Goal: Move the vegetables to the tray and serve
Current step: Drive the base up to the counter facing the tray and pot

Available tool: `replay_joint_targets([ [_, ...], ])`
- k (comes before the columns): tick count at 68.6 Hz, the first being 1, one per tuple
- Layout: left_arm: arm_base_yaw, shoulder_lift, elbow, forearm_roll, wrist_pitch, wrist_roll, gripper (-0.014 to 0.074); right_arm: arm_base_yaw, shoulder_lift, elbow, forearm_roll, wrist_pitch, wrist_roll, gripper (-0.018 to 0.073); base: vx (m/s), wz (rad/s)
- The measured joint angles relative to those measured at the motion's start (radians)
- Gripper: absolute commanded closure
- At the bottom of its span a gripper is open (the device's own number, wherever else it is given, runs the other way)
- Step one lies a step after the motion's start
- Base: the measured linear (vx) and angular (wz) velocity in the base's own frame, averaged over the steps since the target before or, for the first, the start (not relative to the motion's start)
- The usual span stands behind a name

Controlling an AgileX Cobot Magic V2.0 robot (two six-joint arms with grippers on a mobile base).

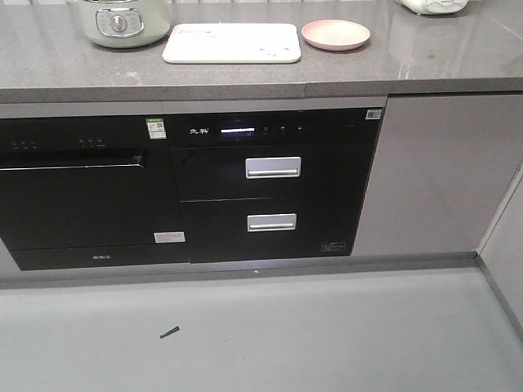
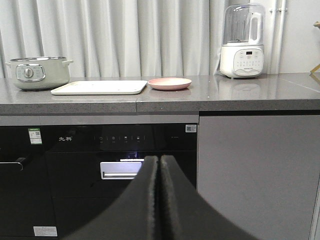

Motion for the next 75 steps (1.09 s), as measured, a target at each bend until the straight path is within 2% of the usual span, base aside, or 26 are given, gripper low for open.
replay_joint_targets([
  [75, 0.000, 0.000, 0.000, 0.000, 0.000, 0.000, 0.0602, 0.000, 0.000, 0.000, 0.000, 0.000, 0.000, 0.0561, 0.08, 0.00],
])
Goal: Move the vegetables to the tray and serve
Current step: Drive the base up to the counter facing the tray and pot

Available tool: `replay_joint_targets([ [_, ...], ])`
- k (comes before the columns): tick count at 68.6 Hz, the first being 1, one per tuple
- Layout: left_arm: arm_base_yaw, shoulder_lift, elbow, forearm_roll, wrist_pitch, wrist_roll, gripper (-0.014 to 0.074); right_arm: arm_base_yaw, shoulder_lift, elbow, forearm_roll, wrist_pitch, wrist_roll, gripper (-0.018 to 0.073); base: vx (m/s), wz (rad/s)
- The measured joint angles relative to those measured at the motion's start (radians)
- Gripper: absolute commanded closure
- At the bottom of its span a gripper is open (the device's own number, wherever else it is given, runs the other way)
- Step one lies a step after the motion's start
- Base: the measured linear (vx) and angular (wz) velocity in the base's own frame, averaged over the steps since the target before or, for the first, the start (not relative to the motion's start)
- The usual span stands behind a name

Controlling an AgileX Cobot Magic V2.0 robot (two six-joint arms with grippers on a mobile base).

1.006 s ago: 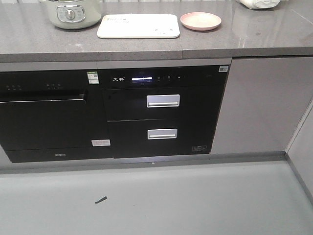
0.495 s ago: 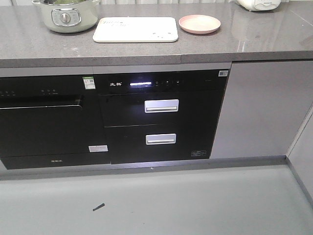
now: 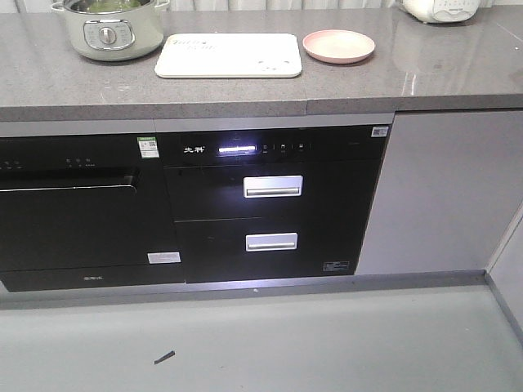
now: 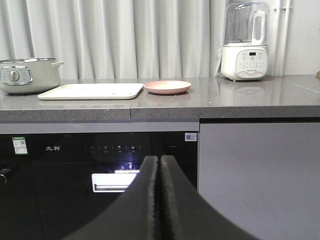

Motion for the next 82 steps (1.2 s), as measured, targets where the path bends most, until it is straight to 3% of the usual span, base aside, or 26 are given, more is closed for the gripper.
replay_joint_targets([
  [82, 0.000, 0.000, 0.000, 0.000, 0.000, 0.000, 0.0602, 0.000, 0.000, 0.000, 0.000, 0.000, 0.000, 0.0561, 0.09, 0.03],
])
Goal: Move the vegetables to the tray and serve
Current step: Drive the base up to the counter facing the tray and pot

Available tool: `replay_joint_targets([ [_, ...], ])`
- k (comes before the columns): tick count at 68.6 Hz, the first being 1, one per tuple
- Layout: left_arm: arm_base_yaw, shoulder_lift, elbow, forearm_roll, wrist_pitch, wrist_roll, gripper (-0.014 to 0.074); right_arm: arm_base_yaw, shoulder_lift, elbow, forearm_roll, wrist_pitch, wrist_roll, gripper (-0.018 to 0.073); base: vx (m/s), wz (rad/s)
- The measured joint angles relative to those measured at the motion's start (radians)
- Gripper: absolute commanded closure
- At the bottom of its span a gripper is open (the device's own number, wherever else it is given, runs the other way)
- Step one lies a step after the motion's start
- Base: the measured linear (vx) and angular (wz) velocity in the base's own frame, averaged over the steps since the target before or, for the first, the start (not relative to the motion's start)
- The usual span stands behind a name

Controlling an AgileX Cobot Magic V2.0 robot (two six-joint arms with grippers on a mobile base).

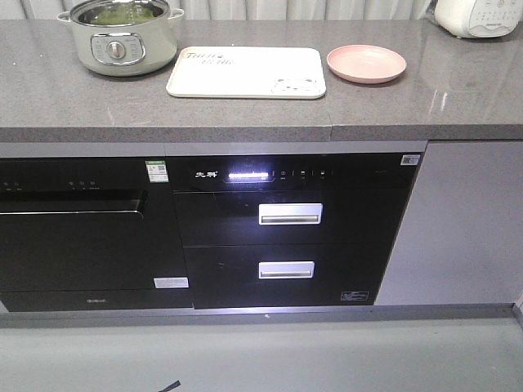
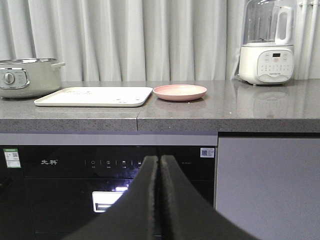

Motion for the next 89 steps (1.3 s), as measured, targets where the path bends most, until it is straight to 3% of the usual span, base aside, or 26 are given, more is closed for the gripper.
replay_joint_targets([
  [89, 0.000, 0.000, 0.000, 0.000, 0.000, 0.000, 0.0602, 0.000, 0.000, 0.000, 0.000, 0.000, 0.000, 0.0561, 0.08, 0.00],
])
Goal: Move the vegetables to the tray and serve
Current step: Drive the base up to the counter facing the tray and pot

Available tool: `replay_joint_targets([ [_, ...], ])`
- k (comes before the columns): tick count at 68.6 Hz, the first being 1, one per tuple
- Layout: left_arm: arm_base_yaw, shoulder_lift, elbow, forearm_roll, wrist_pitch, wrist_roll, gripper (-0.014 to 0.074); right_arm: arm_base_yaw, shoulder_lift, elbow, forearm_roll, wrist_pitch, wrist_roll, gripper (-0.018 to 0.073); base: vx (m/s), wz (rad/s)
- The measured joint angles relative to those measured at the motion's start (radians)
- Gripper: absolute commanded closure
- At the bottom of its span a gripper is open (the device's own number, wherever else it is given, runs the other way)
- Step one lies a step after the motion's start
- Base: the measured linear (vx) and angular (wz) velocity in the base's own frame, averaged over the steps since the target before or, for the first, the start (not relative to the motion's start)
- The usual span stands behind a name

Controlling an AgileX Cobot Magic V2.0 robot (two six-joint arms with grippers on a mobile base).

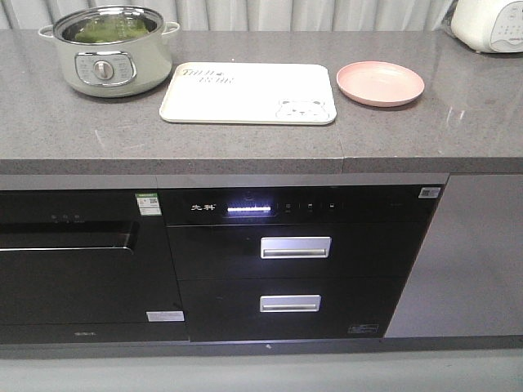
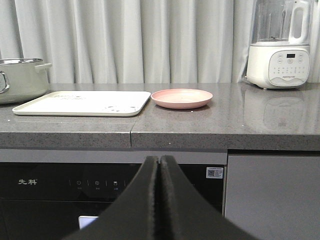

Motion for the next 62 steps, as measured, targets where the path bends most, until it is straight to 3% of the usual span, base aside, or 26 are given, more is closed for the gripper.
replay_joint_targets([
  [62, 0.000, 0.000, 0.000, 0.000, 0.000, 0.000, 0.0602, 0.000, 0.000, 0.000, 0.000, 0.000, 0.000, 0.0561, 0.07, -0.01],
])
